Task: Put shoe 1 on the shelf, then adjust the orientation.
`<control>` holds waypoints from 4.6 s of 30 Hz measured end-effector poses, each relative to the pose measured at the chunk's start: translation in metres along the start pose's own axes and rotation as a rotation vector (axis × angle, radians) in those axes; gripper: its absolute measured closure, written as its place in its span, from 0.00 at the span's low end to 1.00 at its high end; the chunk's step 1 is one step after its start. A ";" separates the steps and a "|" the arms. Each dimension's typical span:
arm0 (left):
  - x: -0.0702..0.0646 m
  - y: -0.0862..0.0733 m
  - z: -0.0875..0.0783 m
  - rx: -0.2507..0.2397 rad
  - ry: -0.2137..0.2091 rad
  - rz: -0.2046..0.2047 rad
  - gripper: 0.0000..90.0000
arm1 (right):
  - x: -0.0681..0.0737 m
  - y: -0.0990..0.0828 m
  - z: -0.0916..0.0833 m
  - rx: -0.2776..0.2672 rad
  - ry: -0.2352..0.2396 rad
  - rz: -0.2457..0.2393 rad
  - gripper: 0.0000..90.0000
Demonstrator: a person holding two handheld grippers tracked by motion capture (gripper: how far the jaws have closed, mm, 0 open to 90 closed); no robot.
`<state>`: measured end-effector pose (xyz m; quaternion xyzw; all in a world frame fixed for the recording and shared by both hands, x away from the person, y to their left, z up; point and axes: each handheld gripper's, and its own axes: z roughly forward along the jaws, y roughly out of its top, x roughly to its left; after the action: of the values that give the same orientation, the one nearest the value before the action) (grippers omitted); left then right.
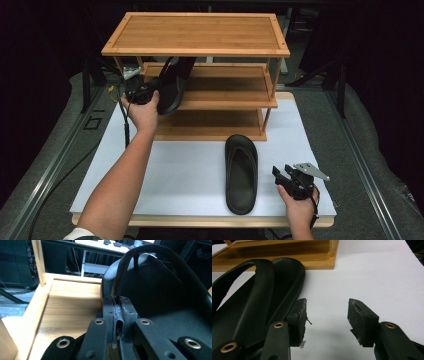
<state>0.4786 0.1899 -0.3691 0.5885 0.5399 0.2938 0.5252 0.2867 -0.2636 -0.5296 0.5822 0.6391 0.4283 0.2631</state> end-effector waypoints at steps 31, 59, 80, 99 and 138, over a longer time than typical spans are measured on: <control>-0.013 0.002 0.017 -0.021 -0.069 -0.048 0.77 | 0.002 0.001 0.005 0.007 -0.005 -0.032 0.54; -0.011 -0.026 -0.055 -0.044 -0.198 0.120 0.63 | 0.024 0.003 0.001 0.008 0.030 -0.102 0.50; 0.005 -0.101 -0.099 0.025 -0.266 0.141 0.63 | 0.042 0.006 0.003 0.004 0.100 -0.109 0.50; 0.008 -0.158 -0.095 0.152 -0.266 0.117 0.63 | 0.056 -0.002 0.015 0.085 0.210 -0.118 0.73; 0.008 -0.171 -0.084 0.196 -0.286 0.120 0.63 | 0.050 -0.007 0.012 0.129 0.181 -0.177 0.70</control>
<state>0.3478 0.1993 -0.5080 0.7039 0.4496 0.1837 0.5182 0.2840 -0.2121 -0.5339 0.4983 0.7351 0.4122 0.2032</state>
